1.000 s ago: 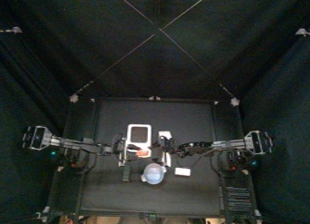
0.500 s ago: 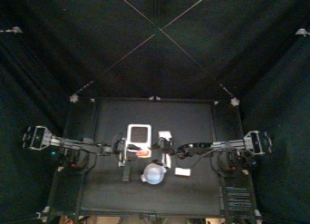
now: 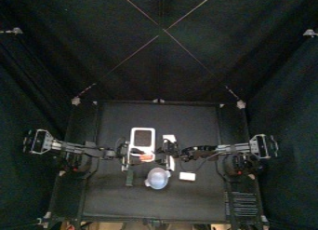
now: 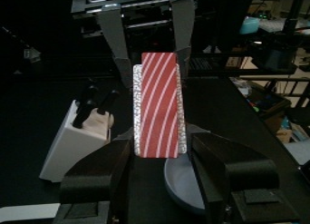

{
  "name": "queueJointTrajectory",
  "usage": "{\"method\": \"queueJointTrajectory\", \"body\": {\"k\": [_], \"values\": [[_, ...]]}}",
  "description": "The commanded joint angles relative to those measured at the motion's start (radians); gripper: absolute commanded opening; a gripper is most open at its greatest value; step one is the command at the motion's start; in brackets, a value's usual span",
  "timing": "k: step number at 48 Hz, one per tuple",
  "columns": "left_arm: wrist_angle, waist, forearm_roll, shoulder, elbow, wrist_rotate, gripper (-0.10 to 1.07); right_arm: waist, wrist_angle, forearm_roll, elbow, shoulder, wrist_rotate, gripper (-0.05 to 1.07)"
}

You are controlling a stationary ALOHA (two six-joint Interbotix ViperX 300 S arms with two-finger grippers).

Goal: Hand over salmon sushi

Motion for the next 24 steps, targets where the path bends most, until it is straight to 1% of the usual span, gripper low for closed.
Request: {"method": "queueJointTrajectory", "body": {"k": [1,3,8,13,14,17,18,24], "values": [[-0.012,0.002,-0.002,-0.005,-0.015,0.0,0.58,-0.002,-0.005,0.002,-0.021,-0.017,0.003,0.68],[-0.012,0.002,-0.008,-0.005,-0.015,-0.002,0.59,-0.002,-0.005,0.002,-0.018,-0.018,0.005,0.67],[-0.012,0.002,-0.025,-0.009,-0.011,0.0,0.67,-0.002,-0.005,0.002,-0.012,-0.021,0.005,0.66],[-0.012,0.002,-0.031,-0.015,-0.005,0.0,0.79,-0.002,-0.005,0.002,-0.008,-0.029,0.005,0.66],[-0.012,0.002,-0.034,-0.018,-0.003,-0.002,0.83,-0.002,-0.005,0.002,-0.005,-0.031,0.006,0.66],[-0.014,0.003,-0.04,-0.023,-0.002,-0.002,0.89,-0.002,-0.005,0.005,0.002,-0.035,0.006,0.66],[-0.015,0.003,-0.043,-0.026,0.0,-0.003,0.93,-0.002,-0.005,0.008,0.005,-0.038,0.006,0.66],[-0.038,0.002,-0.058,-0.04,0.012,0.0,1.03,-0.002,-0.005,0.023,0.015,-0.048,0.005,0.66]]}}
